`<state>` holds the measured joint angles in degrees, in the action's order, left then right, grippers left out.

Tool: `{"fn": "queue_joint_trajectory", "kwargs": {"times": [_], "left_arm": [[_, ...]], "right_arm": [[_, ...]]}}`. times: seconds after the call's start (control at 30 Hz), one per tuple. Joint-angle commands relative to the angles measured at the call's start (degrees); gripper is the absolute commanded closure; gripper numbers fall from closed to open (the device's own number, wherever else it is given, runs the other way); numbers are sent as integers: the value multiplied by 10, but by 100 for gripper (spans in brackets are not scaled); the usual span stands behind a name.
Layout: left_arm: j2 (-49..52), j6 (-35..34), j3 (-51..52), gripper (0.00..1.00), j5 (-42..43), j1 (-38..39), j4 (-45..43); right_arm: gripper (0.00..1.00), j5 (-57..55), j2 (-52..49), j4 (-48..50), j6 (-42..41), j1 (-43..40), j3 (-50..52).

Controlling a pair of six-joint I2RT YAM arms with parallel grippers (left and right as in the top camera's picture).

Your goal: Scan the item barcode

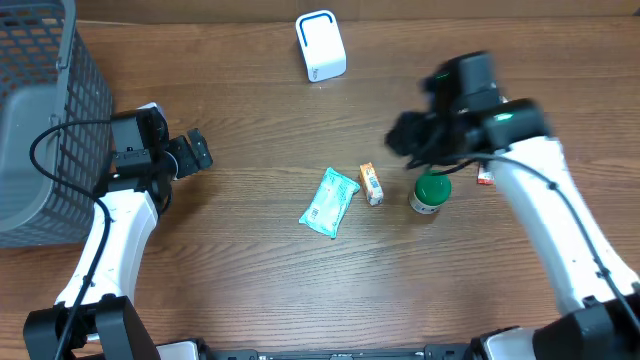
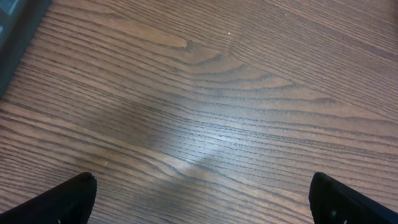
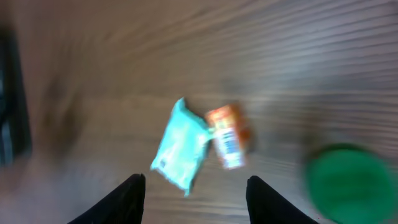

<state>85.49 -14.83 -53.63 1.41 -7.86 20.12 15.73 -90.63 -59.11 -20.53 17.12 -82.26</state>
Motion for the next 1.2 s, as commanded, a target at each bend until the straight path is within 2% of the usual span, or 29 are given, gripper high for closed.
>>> {"fn": "queue_joint_trajectory", "kwargs": {"times": [0.0, 0.2, 0.4, 0.67, 0.8, 1.0, 1.17], "left_arm": [[-9, 0, -10, 0, -4, 4, 0], [-9, 0, -10, 0, -4, 4, 0], [-9, 0, -10, 0, -4, 4, 0], [-9, 0, -10, 0, -4, 4, 0], [-9, 0, -10, 1, -4, 4, 0], [-9, 0, -10, 0, -4, 4, 0], [-9, 0, -10, 0, -4, 4, 0]], "right_arm": [[48, -7, -14, 29, -30, 57, 37], [51, -82, -62, 132, -130, 136, 106], [50, -142, -122, 167, -187, 181, 131], [49, -118, -153, 180, -268, 223, 136], [44, -116, -153, 200, -308, 257, 136], [44, -144, -153, 242, -322, 301, 136], [46, -183, -153, 228, -322, 294, 136]]}}
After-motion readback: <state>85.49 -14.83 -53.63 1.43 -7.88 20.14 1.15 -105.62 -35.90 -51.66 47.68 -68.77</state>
